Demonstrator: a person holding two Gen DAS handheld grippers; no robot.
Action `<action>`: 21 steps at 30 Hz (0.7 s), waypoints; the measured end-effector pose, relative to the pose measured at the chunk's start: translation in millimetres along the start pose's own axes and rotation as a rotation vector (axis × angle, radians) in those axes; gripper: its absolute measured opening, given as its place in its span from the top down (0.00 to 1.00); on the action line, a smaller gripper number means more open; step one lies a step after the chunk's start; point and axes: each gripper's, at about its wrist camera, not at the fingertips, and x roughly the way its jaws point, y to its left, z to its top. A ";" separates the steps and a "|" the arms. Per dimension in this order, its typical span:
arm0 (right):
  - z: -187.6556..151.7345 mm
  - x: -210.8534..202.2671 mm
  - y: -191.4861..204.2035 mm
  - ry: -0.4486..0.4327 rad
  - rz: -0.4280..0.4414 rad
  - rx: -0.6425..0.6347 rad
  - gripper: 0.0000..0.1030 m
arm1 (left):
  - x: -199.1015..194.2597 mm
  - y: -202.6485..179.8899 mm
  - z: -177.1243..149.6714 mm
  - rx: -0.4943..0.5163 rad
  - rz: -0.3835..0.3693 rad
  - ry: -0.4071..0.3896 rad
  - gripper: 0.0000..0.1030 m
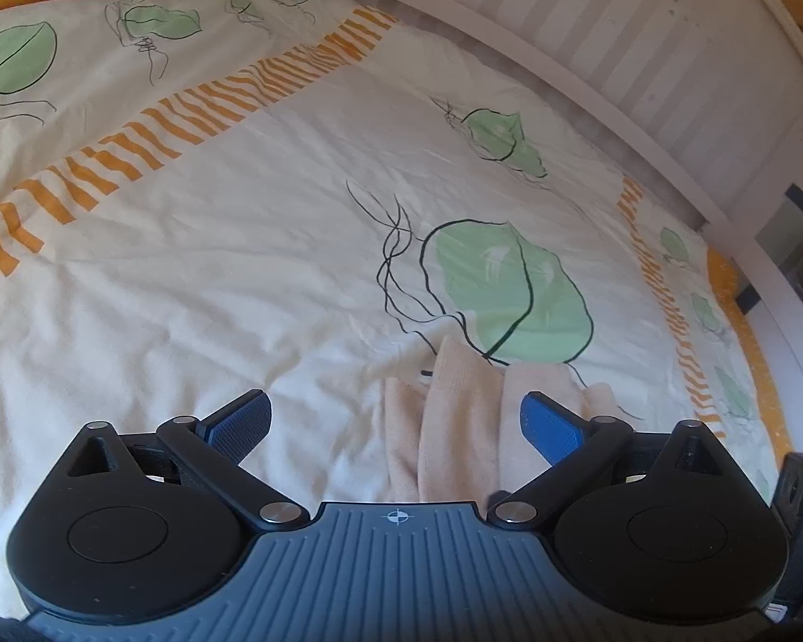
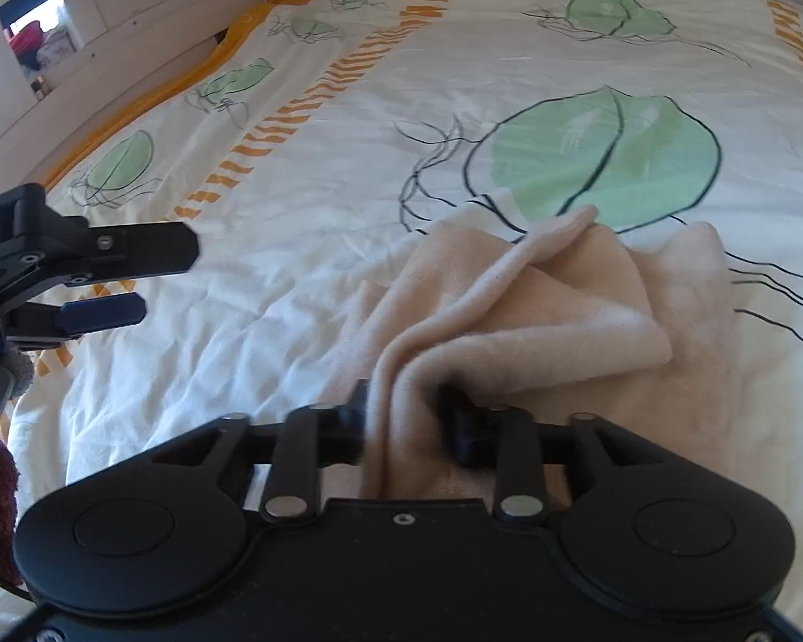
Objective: Fold small clothes
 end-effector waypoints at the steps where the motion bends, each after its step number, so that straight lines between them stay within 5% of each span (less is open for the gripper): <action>1: 0.8 1.2 4.9 -0.005 0.013 -0.013 0.37 | 0.2 0.0 -0.5 0.001 -0.001 0.002 0.02; 8: 3.5 -12.4 10.2 -0.073 0.170 -0.028 0.37 | -3.0 8.6 0.1 -0.032 -0.004 -0.002 0.02; 13: 1.6 -34.1 -12.3 -0.133 0.119 0.025 0.37 | -2.1 7.9 0.0 -0.036 -0.005 0.003 0.02; 21: -43.5 -15.7 -6.8 -0.004 0.009 -0.082 0.36 | 8.1 -12.7 -10.7 0.055 -0.015 0.047 0.02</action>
